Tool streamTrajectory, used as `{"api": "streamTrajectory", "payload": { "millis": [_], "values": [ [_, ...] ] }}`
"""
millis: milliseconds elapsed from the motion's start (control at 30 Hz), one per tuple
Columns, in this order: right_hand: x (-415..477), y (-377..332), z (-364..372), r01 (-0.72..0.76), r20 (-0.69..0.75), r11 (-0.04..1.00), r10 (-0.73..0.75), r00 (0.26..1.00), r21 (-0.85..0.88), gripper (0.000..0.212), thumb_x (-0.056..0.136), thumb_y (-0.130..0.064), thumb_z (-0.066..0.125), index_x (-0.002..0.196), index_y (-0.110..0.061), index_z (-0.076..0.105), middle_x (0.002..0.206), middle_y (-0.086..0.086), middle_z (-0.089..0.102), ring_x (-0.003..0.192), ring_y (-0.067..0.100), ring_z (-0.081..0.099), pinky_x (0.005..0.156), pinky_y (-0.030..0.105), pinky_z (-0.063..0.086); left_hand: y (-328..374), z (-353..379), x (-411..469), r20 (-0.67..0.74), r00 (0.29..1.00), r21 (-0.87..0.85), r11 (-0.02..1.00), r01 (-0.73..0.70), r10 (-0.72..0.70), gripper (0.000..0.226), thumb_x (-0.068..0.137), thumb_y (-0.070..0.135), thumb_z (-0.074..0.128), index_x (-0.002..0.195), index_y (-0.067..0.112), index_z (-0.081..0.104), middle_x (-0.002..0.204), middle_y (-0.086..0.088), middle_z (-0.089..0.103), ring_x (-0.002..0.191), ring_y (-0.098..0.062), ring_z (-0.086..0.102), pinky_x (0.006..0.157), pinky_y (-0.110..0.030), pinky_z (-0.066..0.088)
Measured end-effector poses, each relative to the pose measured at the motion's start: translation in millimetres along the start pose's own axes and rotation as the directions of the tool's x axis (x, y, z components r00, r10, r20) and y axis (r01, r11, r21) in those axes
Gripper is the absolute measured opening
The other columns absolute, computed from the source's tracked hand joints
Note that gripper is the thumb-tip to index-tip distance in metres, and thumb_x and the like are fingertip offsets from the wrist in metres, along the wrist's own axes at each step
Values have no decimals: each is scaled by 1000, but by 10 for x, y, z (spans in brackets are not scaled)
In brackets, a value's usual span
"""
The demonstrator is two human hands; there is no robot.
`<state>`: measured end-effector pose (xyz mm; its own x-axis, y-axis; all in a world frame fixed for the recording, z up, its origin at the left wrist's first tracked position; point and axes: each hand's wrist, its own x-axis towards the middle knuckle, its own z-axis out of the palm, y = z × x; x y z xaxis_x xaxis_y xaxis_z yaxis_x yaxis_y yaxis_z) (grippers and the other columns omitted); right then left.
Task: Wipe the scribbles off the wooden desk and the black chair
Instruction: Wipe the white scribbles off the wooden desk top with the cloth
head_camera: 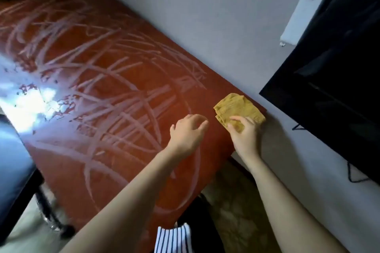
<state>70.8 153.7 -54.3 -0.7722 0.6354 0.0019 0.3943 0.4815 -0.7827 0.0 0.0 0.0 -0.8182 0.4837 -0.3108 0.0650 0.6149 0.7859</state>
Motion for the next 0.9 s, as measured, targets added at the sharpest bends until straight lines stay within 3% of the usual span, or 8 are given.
{"api": "streamTrajectory", "payload": {
  "millis": [100, 233, 333, 433, 533, 633, 767, 900],
  "values": [
    [189, 247, -14, 85, 46, 939, -74, 996, -335, 40, 81, -25, 72, 120, -19, 64, 132, 5, 51, 126, 26, 37, 100, 39, 31, 46, 282, 158, 16, 999, 234, 972, 36, -41, 31, 98, 34, 42, 123, 25, 57, 141, 6, 44, 139, -21, 26, 113, -58, 4],
    [480, 492, -3, 201, 223, 841, -99, 970, -503, 82, 77, -58, 66, 146, -25, 34, 154, 14, 23, 142, 32, 14, 112, 47, 12, 29, 467, 299, 14, 997, 309, 948, 71, -79, 35, 98, 34, 41, 132, 28, 47, 156, 5, 21, 146, -24, -2, 113, -54, -6],
    [632, 574, 49, 254, 315, 751, -64, 947, -610, 84, 81, -72, 42, 150, -36, 11, 159, 8, 7, 145, 28, 0, 114, 48, 1, -16, 546, 358, -35, 997, 354, 932, 81, -73, 39, 97, 32, 40, 136, 28, 42, 158, 3, 13, 146, -25, -10, 113, -54, -9],
    [709, 559, 122, 225, 319, 735, -12, 948, -640, 74, 89, -68, 32, 150, -39, 3, 160, 4, -5, 145, 26, -9, 114, 46, -8, -74, 582, 351, -41, 996, 382, 920, 86, -76, 41, 98, 32, 40, 139, 26, 39, 158, 1, 12, 145, -25, -12, 112, -54, -10],
    [814, 475, 249, 201, 279, 749, -23, 960, -631, 62, 95, -58, 33, 150, -37, 13, 160, 3, -1, 146, 25, -4, 115, 45, -4, -142, 587, 327, -49, 993, 397, 911, 115, -104, 43, 98, 33, 40, 140, 26, 37, 158, 1, 13, 145, -24, -12, 113, -54, -10],
    [909, 367, 454, 274, 254, 803, -159, 954, -529, 49, 96, -42, 47, 143, -27, 41, 155, 3, 27, 145, 24, 13, 114, 45, 5, -183, 543, 287, -85, 989, 390, 909, 147, -123, 43, 98, 33, 40, 140, 26, 36, 158, 0, 13, 145, -23, -11, 113, -54, -10],
    [774, 236, 686, 433, 323, 816, -321, 890, -383, 36, 88, -27, 61, 123, -17, 63, 136, 7, 55, 134, 28, 39, 112, 47, 17, -242, 448, 225, -122, 982, 401, 898, 181, -143, 46, 98, 33, 41, 142, 26, 33, 158, 1, 12, 146, -24, -10, 113, -54, -10],
    [359, 207, 690, 558, 400, 781, -433, 808, -282, 35, 87, -33, 50, 110, -13, 69, 118, 8, 66, 121, 30, 53, 106, 48, 30, -275, 371, 153, -148, 980, 409, 894, 186, -136, 53, 95, 31, 44, 145, 24, 28, 158, 2, 12, 146, -23, -8, 113, -54, -9]
  ]
}}
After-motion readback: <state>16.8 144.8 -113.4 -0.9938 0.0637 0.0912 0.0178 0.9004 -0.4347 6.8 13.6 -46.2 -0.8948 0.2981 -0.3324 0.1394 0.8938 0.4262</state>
